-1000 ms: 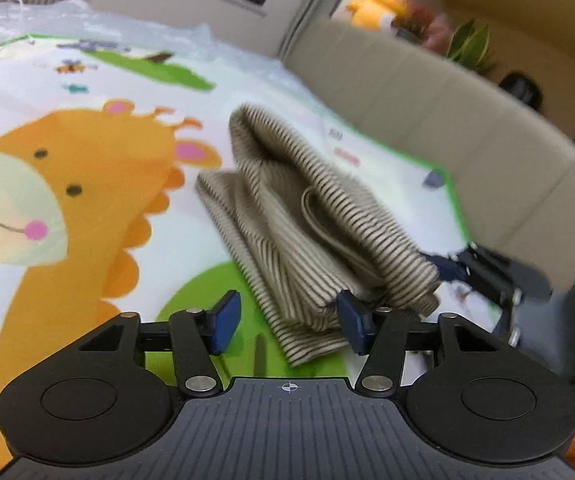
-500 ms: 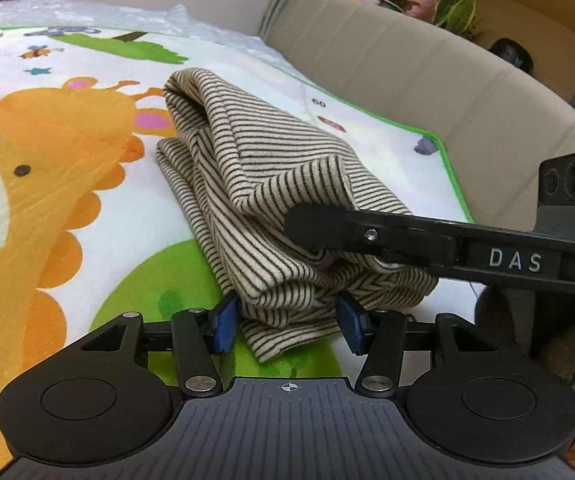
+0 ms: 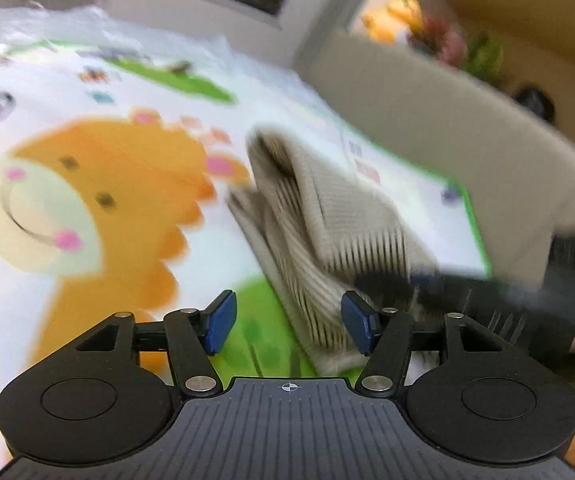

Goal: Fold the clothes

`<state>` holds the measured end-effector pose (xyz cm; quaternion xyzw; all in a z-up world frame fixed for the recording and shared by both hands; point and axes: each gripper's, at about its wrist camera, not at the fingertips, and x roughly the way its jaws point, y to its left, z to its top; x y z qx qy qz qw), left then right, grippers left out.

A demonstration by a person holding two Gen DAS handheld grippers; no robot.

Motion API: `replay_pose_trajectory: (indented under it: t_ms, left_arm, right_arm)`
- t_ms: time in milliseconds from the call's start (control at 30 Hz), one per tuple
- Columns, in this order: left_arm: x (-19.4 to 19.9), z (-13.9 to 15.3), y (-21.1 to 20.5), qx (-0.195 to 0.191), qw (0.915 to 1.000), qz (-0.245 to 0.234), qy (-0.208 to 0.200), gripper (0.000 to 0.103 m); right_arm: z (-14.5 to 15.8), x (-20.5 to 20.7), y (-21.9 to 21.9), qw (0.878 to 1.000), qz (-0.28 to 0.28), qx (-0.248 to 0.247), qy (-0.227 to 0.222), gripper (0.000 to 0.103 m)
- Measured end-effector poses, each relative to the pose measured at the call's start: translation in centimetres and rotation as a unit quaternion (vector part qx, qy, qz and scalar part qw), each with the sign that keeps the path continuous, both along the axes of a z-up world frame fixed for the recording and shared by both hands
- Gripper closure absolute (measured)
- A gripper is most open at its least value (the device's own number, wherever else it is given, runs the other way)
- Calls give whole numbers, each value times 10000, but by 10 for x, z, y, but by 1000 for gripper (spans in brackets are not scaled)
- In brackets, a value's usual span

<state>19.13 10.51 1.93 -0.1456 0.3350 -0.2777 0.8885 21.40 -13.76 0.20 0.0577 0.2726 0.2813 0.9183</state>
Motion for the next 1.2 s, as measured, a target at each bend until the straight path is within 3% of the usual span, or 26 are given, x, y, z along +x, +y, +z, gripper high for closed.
replay_pose_trajectory:
  t_ms: [100,200,267,333,400,433,467,533,667,800,867,1200]
  left_arm:
    - [2,26,1,-340,9987,-130,-353,42]
    - [12,43,-23,-567,9947,-624,-585,42]
    - [27,41,-46,-575,9929,-914,-492,42]
    - [42,23,-64,-304,9953,-908,-176,43]
    - [47,3,-72,-15,9968,-797,-45,50]
    - [46,-2,-70,29,9970,-771,-101,50]
    - [45,-3,-67,8,9969,-774,-162,50]
    - [43,-4,-62,-46,9969,-777,-147,50]
    - [42,-6,-62,-21,9970,-761,-140,50]
    - [42,-6,-62,-45,9968,-782,-128,50]
    - [39,-6,-61,-19,9968,-781,-167,50]
    - [38,-8,-61,-51,9972,-732,-164,50]
  right_arm:
    - [-2,-18,23,9951,44,-800,-576,81]
    - [-5,-33,43,9856,144,-1385,-964,67]
    - [-5,-41,53,9797,255,-1638,-1123,49]
    - [-1,-47,52,9782,378,-1676,-1165,42]
    - [11,-51,35,9839,375,-1400,-1047,39]
    - [17,-51,25,9873,350,-1222,-958,30]
    - [22,-52,15,9901,294,-1049,-880,12]
    - [30,-51,-9,9936,-111,-760,-827,0]
    - [24,-39,-36,9904,-1037,-687,-601,0]
    - [-25,-16,-40,9852,-1303,-1065,318,0]
    - [-31,-16,-51,9871,-1420,-481,555,0]
    - [-27,-12,-67,9855,-1451,164,867,0]
